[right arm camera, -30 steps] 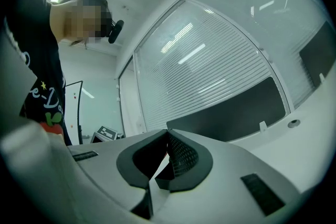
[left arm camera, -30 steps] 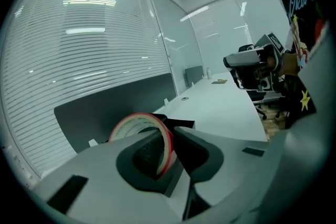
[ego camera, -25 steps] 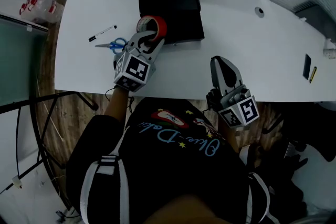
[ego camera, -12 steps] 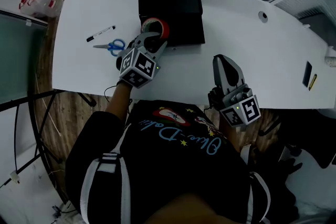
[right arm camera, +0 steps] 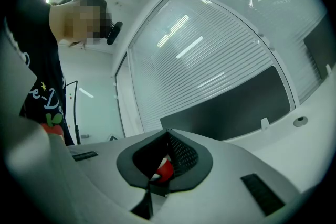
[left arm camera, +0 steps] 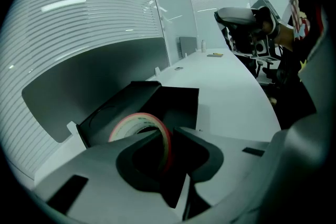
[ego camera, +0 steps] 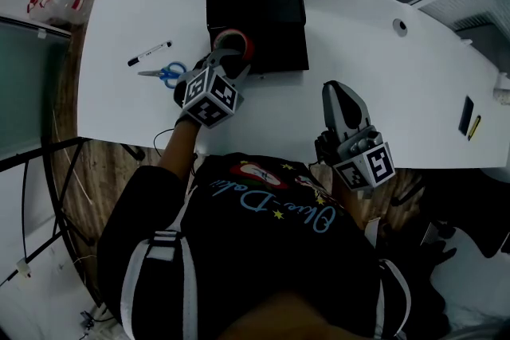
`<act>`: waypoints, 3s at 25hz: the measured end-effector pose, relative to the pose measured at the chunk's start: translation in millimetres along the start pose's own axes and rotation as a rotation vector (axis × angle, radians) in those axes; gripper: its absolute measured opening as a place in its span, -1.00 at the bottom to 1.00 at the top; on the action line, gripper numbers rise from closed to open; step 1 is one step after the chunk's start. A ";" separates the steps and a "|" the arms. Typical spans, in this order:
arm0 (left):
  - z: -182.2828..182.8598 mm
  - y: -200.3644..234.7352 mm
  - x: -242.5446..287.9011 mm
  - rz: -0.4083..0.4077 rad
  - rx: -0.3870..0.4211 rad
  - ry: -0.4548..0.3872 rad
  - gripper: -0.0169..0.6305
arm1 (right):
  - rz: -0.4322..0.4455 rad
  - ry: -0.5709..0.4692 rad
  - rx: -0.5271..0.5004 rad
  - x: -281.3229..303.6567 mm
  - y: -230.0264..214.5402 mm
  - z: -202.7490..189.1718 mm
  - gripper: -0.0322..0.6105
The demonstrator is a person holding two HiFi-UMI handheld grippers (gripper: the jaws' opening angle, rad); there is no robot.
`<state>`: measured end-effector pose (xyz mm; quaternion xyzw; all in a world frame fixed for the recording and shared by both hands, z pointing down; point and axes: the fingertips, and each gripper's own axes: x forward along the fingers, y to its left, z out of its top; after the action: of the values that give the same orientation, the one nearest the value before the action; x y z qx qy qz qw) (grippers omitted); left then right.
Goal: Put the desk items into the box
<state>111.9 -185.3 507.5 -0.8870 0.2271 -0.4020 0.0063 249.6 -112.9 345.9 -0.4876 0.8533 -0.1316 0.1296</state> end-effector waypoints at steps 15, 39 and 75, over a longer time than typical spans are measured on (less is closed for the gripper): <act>-18.8 -0.2 24.4 -0.083 0.060 0.189 -0.68 | -0.035 -0.010 0.021 1.8 -19.3 0.1 -0.80; -19.9 7.2 27.2 -0.087 0.102 0.215 -0.47 | -0.064 -0.018 0.019 -9.4 -14.4 -0.3 -0.80; 69.6 -28.3 -121.4 0.030 -0.039 -0.436 -0.88 | -0.068 -0.069 -0.059 -58.4 53.6 1.0 -0.80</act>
<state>103.3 -122.4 379.6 -0.9494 0.2412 -0.1962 0.0439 235.8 -36.1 331.5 -0.5240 0.8349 -0.0939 0.1398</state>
